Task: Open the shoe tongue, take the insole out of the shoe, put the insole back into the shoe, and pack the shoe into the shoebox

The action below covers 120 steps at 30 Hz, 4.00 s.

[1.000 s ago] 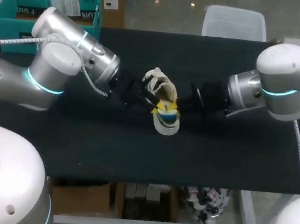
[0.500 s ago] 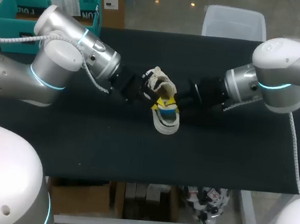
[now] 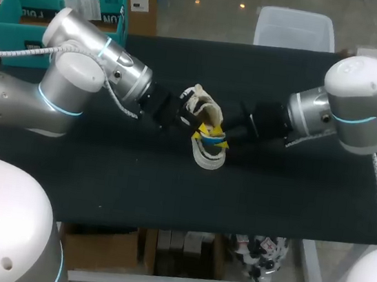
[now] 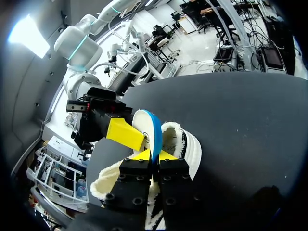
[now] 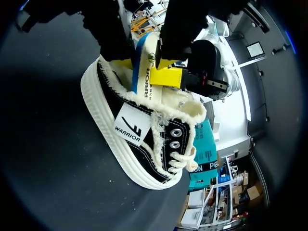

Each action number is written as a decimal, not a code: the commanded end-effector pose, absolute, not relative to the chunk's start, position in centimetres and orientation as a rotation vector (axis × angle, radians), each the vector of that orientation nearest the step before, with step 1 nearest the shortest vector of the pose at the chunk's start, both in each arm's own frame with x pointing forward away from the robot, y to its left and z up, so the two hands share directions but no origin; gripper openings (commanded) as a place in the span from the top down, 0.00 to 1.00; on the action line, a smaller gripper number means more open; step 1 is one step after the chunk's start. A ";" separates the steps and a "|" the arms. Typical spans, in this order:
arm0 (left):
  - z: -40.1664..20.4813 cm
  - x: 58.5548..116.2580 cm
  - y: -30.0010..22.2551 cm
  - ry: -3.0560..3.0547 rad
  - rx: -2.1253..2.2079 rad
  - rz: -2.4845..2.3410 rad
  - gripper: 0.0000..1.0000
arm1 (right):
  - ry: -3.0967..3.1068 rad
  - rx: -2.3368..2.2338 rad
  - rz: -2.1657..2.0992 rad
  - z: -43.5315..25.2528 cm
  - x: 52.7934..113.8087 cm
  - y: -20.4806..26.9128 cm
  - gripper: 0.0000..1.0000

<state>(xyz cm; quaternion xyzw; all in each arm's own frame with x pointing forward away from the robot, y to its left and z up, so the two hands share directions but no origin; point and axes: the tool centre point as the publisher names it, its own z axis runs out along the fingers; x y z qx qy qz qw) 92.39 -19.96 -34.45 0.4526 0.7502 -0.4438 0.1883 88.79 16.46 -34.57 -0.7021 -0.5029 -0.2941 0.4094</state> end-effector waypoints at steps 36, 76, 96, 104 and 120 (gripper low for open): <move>-35.7 93.0 -20.3 2.156 1.249 -1.245 1.00 | -1.254 -1.745 -0.705 -36.2 91.4 17.5 1.00; -32.8 90.9 -18.1 2.104 1.250 -1.225 0.56 | -1.303 -1.835 -0.670 -35.9 89.5 16.9 1.00; -29.1 90.4 -13.7 2.176 1.173 -1.172 0.27 | -1.400 -2.022 -0.552 -38.1 89.1 17.4 1.00; -27.7 89.3 -13.2 2.232 1.173 -1.112 0.06 | -1.441 -2.075 -0.574 -36.7 87.8 17.0 0.54; -24.9 88.0 -9.7 2.628 0.765 -1.120 0.00 | -1.565 -2.087 -0.688 -33.3 88.5 15.5 0.13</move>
